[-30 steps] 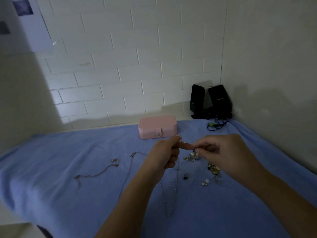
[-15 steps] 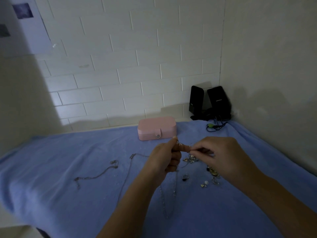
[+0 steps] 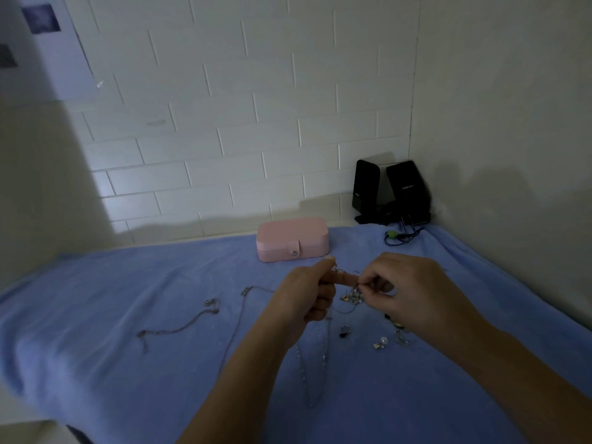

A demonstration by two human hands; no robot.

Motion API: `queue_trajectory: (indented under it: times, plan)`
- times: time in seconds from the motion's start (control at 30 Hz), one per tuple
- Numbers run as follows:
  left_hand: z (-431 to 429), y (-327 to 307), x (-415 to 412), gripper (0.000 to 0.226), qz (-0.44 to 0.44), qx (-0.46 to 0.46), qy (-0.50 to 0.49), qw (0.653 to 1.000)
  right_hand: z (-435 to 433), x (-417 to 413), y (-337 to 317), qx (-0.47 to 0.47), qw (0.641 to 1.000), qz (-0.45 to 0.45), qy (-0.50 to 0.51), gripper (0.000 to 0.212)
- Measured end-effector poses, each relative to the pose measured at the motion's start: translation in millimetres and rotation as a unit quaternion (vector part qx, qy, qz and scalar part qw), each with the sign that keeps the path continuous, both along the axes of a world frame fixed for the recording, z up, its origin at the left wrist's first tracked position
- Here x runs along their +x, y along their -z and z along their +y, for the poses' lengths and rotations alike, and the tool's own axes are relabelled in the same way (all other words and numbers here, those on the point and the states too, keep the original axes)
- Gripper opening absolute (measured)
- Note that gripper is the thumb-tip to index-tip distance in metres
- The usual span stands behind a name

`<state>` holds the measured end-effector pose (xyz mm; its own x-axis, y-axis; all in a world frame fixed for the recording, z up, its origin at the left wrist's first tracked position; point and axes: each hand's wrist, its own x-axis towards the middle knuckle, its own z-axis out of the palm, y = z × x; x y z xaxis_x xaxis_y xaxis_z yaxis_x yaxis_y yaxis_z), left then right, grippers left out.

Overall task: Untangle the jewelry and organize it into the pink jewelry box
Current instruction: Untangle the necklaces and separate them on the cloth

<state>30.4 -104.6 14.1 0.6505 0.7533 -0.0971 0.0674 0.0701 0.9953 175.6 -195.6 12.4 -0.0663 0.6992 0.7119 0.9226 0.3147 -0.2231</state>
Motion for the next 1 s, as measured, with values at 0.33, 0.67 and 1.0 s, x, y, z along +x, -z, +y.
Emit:
queue_trajectory:
  times: [0.33,0.67,1.0]
  plan:
    - [-2,-1,0,0.046,-0.023,-0.007,0.029,0.999,-3,1,-4,-0.069,0.990,0.125,-0.015,0.011]
    - [-7,-6,-5,0.011,-0.032,0.128,0.081,0.988,-6,-1,-8,-0.105,0.965,0.231,-0.070,0.019]
    - [-6,0,0,0.018,-0.070,0.294,-0.021,0.953,-6,0,-14,-0.174,0.898,0.360,-0.185,0.017]
